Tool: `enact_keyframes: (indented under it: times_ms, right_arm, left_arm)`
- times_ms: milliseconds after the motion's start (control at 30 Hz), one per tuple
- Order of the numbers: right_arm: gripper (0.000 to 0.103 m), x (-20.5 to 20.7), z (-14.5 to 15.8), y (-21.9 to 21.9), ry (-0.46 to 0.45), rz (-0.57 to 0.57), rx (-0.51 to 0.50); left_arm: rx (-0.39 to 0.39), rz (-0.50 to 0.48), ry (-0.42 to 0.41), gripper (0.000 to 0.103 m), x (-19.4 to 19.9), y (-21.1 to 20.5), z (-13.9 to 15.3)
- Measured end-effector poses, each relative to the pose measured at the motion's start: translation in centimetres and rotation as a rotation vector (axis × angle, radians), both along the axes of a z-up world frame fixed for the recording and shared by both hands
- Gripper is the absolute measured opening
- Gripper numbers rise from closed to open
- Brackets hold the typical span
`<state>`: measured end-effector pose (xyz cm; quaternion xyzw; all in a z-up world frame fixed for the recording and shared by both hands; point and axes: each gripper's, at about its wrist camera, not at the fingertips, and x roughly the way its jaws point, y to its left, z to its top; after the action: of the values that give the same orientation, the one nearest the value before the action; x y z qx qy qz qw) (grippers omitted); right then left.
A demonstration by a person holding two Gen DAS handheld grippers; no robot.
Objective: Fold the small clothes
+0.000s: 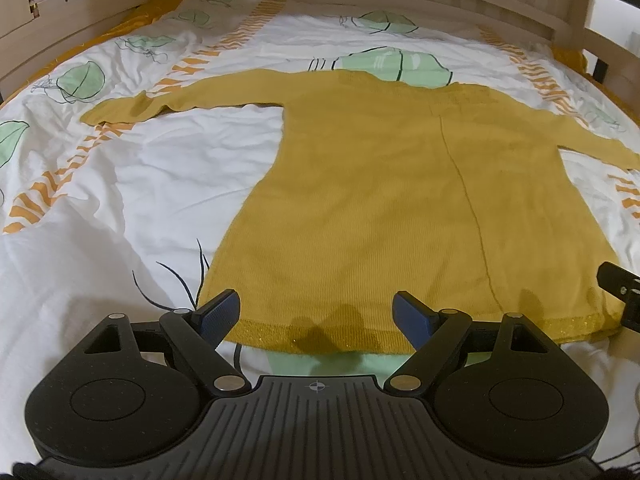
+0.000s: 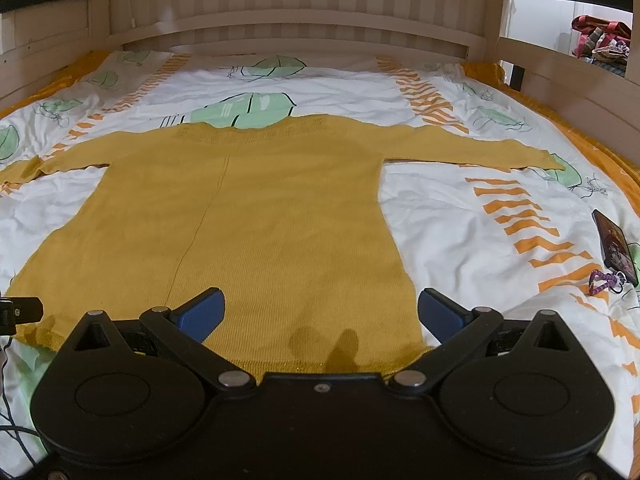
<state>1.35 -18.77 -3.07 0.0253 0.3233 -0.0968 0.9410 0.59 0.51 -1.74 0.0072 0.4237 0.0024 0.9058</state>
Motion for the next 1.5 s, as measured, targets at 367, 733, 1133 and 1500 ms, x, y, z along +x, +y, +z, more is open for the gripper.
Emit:
enact_keyframes:
  times_ms: [367,733,1133,1500]
  right_arm:
    - [0.102,0.8,-0.1,-0.4,0.054,-0.002,0.036]
    - [0.102,2.2,-0.4,-3.4,0.115,0.001,0.275]
    - [0.102,6.0,1.4,-5.8,-0.027,0.105,0.300]
    - [0.102,11.7,0.9,-8.7,0.022,0.124,0.261]
  left_arm:
    - [-0.002,-0.010,0.016,0.083,1.2,0.1,0.0]
    - [-0.015,-0.021,-0.005,0.083,5.6,1.0,0.6]
    - [-0.058,-0.062,-0.047,0.083,12.5,1.0,1.0]
    - [0.013,-0.121,-0.074,0.083,18.6,-2.4,-0.3]
